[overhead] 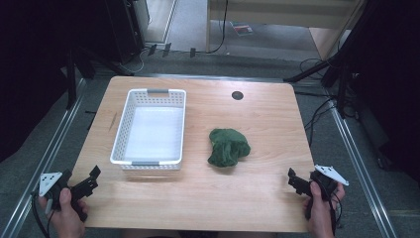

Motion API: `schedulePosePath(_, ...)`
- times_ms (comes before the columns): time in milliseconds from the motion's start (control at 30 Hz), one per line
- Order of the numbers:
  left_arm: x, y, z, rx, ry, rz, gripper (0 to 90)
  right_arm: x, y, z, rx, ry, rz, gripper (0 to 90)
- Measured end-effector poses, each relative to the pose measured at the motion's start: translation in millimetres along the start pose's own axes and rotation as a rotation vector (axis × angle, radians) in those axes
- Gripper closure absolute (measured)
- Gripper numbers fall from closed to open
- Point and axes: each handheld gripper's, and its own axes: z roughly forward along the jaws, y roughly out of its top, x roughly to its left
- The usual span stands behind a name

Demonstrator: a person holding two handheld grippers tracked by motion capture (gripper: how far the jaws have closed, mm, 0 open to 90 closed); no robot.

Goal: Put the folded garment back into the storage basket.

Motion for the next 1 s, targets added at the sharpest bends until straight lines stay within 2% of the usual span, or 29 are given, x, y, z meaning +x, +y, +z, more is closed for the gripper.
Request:
schedulePosePath(167, -0.2, 0.0, -0.3, -0.003, 0.000, 0.001, 0.0, 0.3, 0.0, -0.1, -0.001, -0.001, -0.001, 0.2)
schedulePosePath(300, 1.7, 2.3, -1.4, -0.001, -0.005, -0.014, 0.0, 0.4, 0.0, 0.0, -0.001, -0.002, -0.003, 0.1)
schedulePosePath(467, -1.1, 15.1, -8.4, -0.036, -0.015, -0.020, 0.0, 0.2, 0.0, 0.2, -0.001, -0.004, -0.001, 0.2)
schedulePosePath(600, -3.6, 29.1, -17.1, -0.049, -0.003, -0.015, 0.0, 0.0, 0.0, -0.1, -0.001, -0.005, 0.004, 0.2)
schedulePosePath(667, -4.3, 31.1, -18.0, -0.053, -0.001, -0.012, 0.0, -0.1, 0.0, -0.1, -0.001, -0.006, 0.005, 0.2)
schedulePosePath(867, -17.5, 50.0, -25.3, -0.058, -0.009, 0.017, 0.0, -0.3, 0.0, -0.2, -0.003, -0.006, 0.006, 0.1)
schedulePosePath(1000, -29.4, 60.9, -29.5, -0.050, -0.037, 0.023, 0.0, -0.2, -0.1, -0.3, -0.004, -0.007, 0.006, 0.1)
